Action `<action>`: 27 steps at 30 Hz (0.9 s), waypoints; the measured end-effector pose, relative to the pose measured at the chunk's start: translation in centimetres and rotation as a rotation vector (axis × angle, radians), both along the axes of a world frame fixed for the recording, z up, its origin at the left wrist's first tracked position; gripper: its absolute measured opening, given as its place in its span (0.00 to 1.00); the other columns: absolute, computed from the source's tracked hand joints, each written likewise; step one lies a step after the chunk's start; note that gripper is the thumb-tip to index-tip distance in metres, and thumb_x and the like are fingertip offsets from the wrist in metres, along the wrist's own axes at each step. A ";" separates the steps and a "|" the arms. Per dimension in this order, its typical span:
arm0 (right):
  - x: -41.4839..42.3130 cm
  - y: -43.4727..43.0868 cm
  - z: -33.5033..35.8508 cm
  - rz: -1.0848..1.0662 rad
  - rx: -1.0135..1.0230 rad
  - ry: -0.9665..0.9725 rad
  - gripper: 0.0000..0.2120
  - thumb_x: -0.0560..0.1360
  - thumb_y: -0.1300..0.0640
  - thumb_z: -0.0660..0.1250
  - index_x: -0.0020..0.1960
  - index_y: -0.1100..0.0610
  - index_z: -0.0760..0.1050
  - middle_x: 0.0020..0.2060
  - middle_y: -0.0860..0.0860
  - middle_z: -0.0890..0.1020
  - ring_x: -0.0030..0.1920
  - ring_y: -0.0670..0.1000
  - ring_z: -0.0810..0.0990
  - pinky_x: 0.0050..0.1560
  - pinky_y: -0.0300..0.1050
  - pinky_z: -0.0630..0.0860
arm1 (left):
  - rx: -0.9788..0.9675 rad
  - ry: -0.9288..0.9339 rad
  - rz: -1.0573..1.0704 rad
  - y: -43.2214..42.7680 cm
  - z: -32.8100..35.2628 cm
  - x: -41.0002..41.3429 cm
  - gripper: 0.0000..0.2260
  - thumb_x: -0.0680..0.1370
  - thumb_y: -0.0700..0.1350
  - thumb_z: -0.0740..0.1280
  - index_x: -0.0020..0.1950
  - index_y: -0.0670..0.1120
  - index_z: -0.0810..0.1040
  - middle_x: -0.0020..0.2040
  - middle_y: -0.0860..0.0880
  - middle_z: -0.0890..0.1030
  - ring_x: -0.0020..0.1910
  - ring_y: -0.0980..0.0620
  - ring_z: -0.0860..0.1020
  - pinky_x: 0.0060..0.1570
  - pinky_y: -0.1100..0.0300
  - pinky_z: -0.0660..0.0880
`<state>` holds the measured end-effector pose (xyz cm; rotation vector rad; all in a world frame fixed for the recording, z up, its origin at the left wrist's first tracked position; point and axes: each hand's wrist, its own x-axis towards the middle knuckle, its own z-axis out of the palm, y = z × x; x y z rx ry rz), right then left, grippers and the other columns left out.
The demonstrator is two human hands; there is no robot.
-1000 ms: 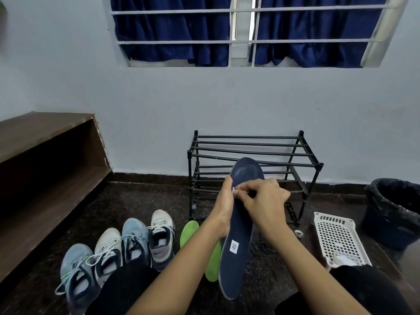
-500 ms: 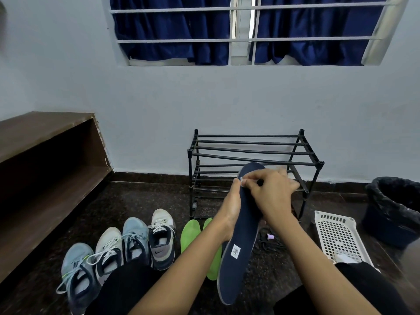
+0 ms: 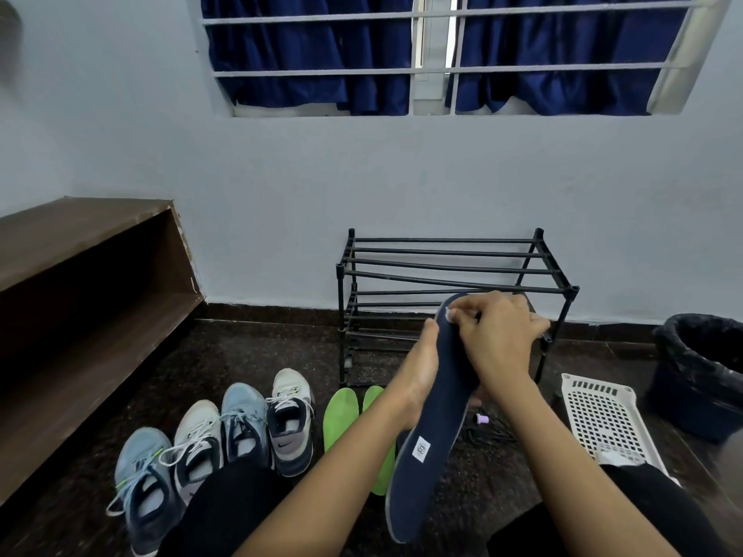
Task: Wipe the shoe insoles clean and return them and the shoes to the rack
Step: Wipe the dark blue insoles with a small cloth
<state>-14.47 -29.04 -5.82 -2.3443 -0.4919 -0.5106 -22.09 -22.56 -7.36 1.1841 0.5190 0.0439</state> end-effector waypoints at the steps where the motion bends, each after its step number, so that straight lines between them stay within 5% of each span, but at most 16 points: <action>1: -0.5 0.1 -0.1 0.033 -0.008 0.000 0.04 0.73 0.50 0.69 0.45 0.43 0.82 0.42 0.44 0.80 0.56 0.51 0.68 0.44 0.46 0.50 | 0.008 0.015 0.012 0.3 -0.1 0.0 0.27 0.83 0.61 0.47 0.52 0.44 0.79 0.35 0.44 0.84 0.31 0.50 0.82 0.30 0.61 0.78; 6: -2.5 0.5 -1.0 0.171 -0.017 -0.029 0.04 0.73 0.50 0.69 0.45 0.40 0.81 0.41 0.41 0.80 0.54 0.49 0.68 0.42 0.45 0.49 | 0.103 0.059 0.111 1.5 0.1 0.1 0.27 0.83 0.62 0.47 0.53 0.48 0.81 0.46 0.43 0.83 0.46 0.49 0.81 0.42 0.58 0.77; 9: -1.2 0.2 -0.7 0.101 -0.040 -0.073 0.03 0.73 0.47 0.69 0.45 0.41 0.81 0.42 0.41 0.82 0.53 0.49 0.68 0.46 0.48 0.53 | 0.057 0.030 0.109 0.9 0.6 -0.2 0.26 0.83 0.60 0.49 0.52 0.45 0.80 0.38 0.44 0.83 0.36 0.50 0.82 0.32 0.60 0.77; 12: 0.5 -0.2 -0.3 -0.011 -0.009 -0.043 0.04 0.73 0.47 0.68 0.45 0.43 0.81 0.42 0.45 0.83 0.54 0.51 0.68 0.50 0.51 0.56 | 0.015 0.010 0.042 -0.3 1.1 -0.6 0.28 0.83 0.61 0.48 0.64 0.41 0.75 0.36 0.41 0.82 0.28 0.48 0.81 0.25 0.58 0.77; 15: 0.6 -0.4 0.0 -0.027 0.050 -0.001 0.04 0.73 0.50 0.68 0.45 0.44 0.82 0.42 0.47 0.83 0.55 0.53 0.68 0.49 0.50 0.55 | -0.004 -0.002 0.025 -0.5 0.4 -0.1 0.29 0.83 0.62 0.48 0.67 0.41 0.73 0.41 0.40 0.83 0.31 0.46 0.82 0.30 0.55 0.80; 19: -0.8 -0.1 -0.4 0.100 0.034 0.031 0.04 0.73 0.51 0.69 0.43 0.42 0.82 0.39 0.42 0.80 0.55 0.49 0.67 0.44 0.45 0.49 | 0.037 0.032 0.058 0.4 -0.2 0.1 0.26 0.83 0.61 0.48 0.53 0.46 0.80 0.38 0.45 0.85 0.37 0.49 0.83 0.34 0.59 0.79; 23: -1.9 0.1 -1.0 0.218 0.070 0.005 0.05 0.72 0.51 0.70 0.42 0.41 0.81 0.37 0.41 0.79 0.52 0.47 0.68 0.47 0.46 0.54 | 0.075 0.067 0.113 0.8 0.0 0.3 0.27 0.82 0.62 0.47 0.56 0.48 0.81 0.54 0.40 0.83 0.53 0.46 0.81 0.53 0.53 0.78; 27: -0.8 -0.3 -0.2 0.096 -0.016 -0.063 0.03 0.72 0.47 0.69 0.44 0.41 0.81 0.40 0.42 0.81 0.54 0.49 0.69 0.46 0.47 0.51 | 0.010 0.030 0.092 0.4 0.7 -0.1 0.25 0.83 0.60 0.49 0.54 0.45 0.79 0.42 0.43 0.84 0.40 0.50 0.82 0.37 0.58 0.79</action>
